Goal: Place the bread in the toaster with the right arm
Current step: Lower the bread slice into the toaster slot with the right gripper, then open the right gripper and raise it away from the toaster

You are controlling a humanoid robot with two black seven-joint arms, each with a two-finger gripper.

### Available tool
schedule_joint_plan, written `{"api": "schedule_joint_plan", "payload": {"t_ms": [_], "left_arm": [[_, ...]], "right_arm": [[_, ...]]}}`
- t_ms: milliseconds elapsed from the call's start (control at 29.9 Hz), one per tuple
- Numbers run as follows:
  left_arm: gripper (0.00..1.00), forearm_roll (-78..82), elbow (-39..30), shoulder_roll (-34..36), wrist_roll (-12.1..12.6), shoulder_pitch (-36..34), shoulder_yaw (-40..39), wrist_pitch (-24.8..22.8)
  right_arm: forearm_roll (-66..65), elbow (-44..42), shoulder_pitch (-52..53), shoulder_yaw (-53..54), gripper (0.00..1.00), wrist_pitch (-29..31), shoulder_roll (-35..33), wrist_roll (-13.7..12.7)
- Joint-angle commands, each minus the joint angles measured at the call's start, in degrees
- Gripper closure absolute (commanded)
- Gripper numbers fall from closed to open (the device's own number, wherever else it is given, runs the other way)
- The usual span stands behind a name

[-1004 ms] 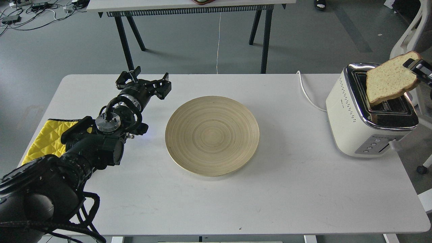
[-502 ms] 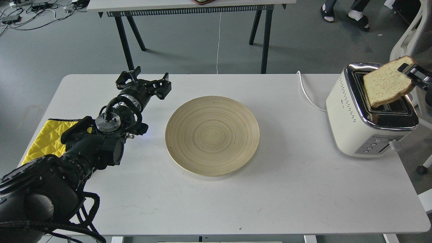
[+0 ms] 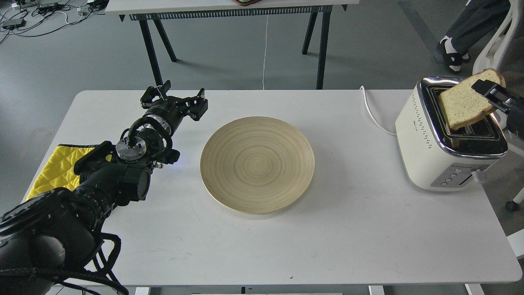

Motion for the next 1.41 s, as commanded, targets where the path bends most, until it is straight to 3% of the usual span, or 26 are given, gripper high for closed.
{"api": "schedule_joint_plan", "payload": {"t_ms": [0, 368, 535, 602, 636, 669, 703, 770, 870, 970, 1138, 1238, 1372], "left_arm": [[0.00, -0.01, 0.00, 0.00, 0.00, 0.00, 0.00, 0.00], [0.00, -0.01, 0.00, 0.00, 0.00, 0.00, 0.00, 0.00], [0.00, -0.01, 0.00, 0.00, 0.00, 0.00, 0.00, 0.00], [0.00, -0.01, 0.00, 0.00, 0.00, 0.00, 0.00, 0.00], [0.00, -0.01, 0.00, 0.00, 0.00, 0.00, 0.00, 0.00], [0.00, 0.08, 0.00, 0.00, 0.00, 0.00, 0.00, 0.00], [0.00, -0.01, 0.00, 0.00, 0.00, 0.00, 0.00, 0.00], [0.00, -0.01, 0.00, 0.00, 0.00, 0.00, 0.00, 0.00], [0.00, 0.08, 0.00, 0.00, 0.00, 0.00, 0.00, 0.00], [0.00, -0.01, 0.00, 0.00, 0.00, 0.00, 0.00, 0.00], [0.00, -0.01, 0.00, 0.00, 0.00, 0.00, 0.00, 0.00], [0.00, -0.01, 0.00, 0.00, 0.00, 0.00, 0.00, 0.00], [0.00, -0.01, 0.00, 0.00, 0.00, 0.00, 0.00, 0.00]], "right_arm": [[0.01, 0.18, 0.04, 0.12, 0.32, -0.15, 0.16, 0.09], [0.36, 0.79, 1.18, 1.52, 0.30, -0.15, 1.74, 0.09], [9.57, 4.39, 1.10, 13.02, 0.27, 0.64, 2.79, 0.00], [14.57, 4.49, 0.66, 16.80, 0.24, 0.73, 5.50, 0.26], [16.78, 4.14, 0.66, 18.03, 0.18, 0.73, 7.61, 0.52], [19.50, 3.61, 0.49, 19.09, 0.03, 0.65, 10.15, 0.79], [21.78, 3.00, 0.05, 19.80, 0.00, 0.73, 11.92, 0.79], [25.92, 1.94, -0.92, 21.64, 0.00, 0.73, 15.00, 1.49], [31.46, 0.97, -4.25, 25.42, 0.00, 1.61, 19.57, 5.35], [36.99, -1.48, -8.20, 28.67, 0.00, 7.83, 23.00, 8.69], [49.73, -13.42, -17.07, 33.16, 0.00, 26.27, 30.11, 15.37], [53.70, -21.68, -21.04, 33.95, 0.00, 37.09, 34.33, 16.26], [54.85, -27.06, -24.47, 33.95, 0.00, 44.14, 38.30, 16.87]]}}
